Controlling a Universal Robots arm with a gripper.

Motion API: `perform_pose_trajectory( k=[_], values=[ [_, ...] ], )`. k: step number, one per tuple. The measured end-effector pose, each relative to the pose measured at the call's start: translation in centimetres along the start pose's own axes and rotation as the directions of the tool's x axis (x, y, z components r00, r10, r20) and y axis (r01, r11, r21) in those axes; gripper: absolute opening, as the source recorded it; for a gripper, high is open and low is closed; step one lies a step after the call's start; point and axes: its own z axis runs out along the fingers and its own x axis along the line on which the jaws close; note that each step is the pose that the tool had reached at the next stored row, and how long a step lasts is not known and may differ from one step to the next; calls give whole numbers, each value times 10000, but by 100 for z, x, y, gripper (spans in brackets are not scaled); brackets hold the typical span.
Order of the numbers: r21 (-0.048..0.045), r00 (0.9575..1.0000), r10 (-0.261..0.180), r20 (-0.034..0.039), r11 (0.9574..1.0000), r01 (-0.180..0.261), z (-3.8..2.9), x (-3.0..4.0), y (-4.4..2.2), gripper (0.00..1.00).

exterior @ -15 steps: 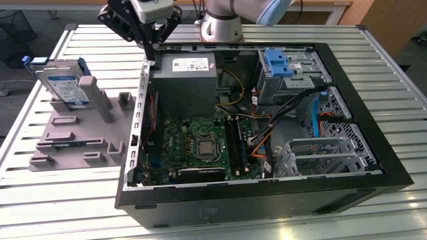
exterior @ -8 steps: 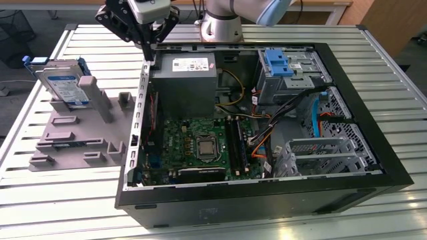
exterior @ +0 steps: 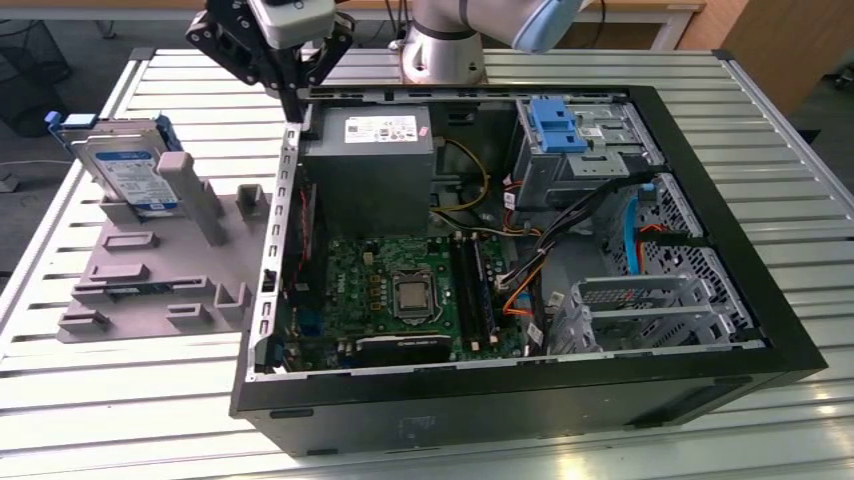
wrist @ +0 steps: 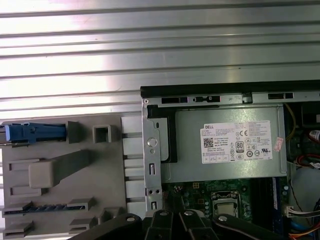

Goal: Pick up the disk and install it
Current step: 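Reach for the disk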

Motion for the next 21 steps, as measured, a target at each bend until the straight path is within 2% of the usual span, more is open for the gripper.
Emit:
perform_pose_trajectory(
  k=[7, 17, 21],
  values=[
    [0, 10000, -1, 0, 10000, 1, 3, 30, -2, 11],
    [0, 10000, 0, 0, 10000, 0, 4, 34, -2, 11],
    [0, 10000, 0, 0, 10000, 0, 5, 46, 16, 11]
  ],
)
